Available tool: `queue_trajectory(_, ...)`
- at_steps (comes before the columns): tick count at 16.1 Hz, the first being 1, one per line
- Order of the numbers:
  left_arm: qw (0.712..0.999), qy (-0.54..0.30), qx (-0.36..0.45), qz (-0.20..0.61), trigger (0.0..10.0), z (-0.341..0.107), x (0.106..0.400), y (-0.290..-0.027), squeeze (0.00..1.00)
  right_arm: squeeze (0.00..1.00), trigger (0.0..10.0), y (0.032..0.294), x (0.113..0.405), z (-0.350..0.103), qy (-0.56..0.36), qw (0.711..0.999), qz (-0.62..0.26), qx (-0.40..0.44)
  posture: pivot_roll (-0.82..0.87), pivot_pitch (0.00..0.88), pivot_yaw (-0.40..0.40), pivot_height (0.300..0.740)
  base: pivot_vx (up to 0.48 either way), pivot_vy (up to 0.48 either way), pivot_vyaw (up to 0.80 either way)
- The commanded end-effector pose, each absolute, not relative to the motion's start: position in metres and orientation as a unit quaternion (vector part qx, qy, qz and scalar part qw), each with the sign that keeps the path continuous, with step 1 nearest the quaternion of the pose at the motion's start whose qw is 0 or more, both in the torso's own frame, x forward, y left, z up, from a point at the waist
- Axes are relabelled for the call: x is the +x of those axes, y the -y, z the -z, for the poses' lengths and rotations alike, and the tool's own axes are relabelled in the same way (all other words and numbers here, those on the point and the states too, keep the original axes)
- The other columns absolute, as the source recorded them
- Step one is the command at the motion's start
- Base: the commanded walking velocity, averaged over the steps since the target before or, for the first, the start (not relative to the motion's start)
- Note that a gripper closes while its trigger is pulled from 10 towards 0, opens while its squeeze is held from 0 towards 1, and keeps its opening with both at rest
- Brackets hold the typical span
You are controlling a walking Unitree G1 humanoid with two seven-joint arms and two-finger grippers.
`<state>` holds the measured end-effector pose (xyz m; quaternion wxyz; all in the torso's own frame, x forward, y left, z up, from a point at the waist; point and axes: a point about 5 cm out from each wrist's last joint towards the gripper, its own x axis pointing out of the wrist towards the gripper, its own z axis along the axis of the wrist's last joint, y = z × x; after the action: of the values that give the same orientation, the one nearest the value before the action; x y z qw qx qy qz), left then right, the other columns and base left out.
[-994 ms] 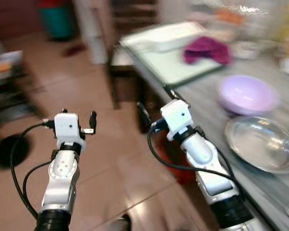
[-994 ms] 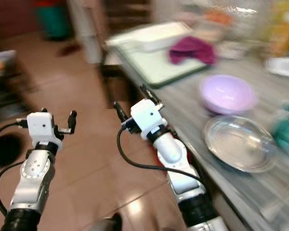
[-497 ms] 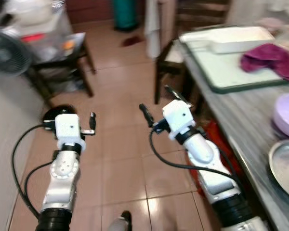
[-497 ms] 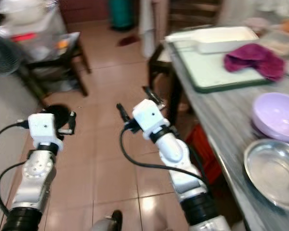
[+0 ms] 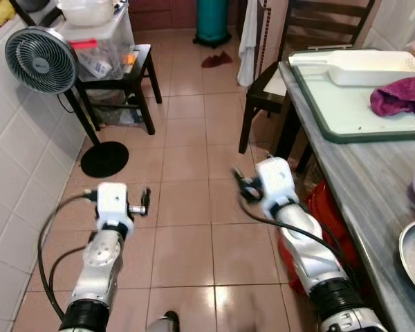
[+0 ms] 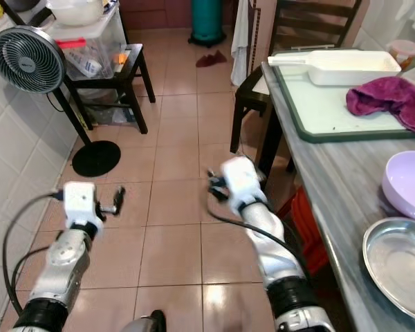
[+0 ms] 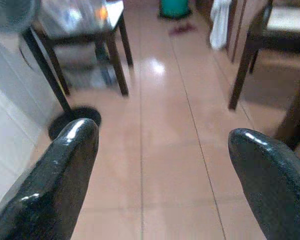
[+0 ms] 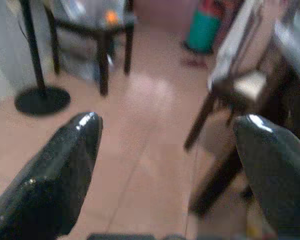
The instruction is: Setting the table
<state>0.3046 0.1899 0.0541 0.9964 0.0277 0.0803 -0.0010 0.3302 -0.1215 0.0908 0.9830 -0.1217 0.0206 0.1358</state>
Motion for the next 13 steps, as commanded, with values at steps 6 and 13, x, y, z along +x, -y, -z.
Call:
queue_trajectory(6, 0.971, -0.232, 0.034, 0.040, 10.0, -0.003, 0.291, -0.190, 0.00, 0.00, 10.0, 0.142, 0.322, -0.032, -0.213, 0.959, -0.165, -0.090, -0.06, 0.099, 0.055, 0.740, 0.000, 0.000, 0.00)
queue_trajectory(13, 0.933, -0.352, 0.049, 0.052, 10.0, 0.039, 0.253, -0.193, 0.00, 0.00, 10.0, 0.183, 0.279, 0.021, -0.334, 0.938, -0.042, -0.085, -0.07, 0.088, 0.057, 0.740, 0.000, 0.000, 0.00)
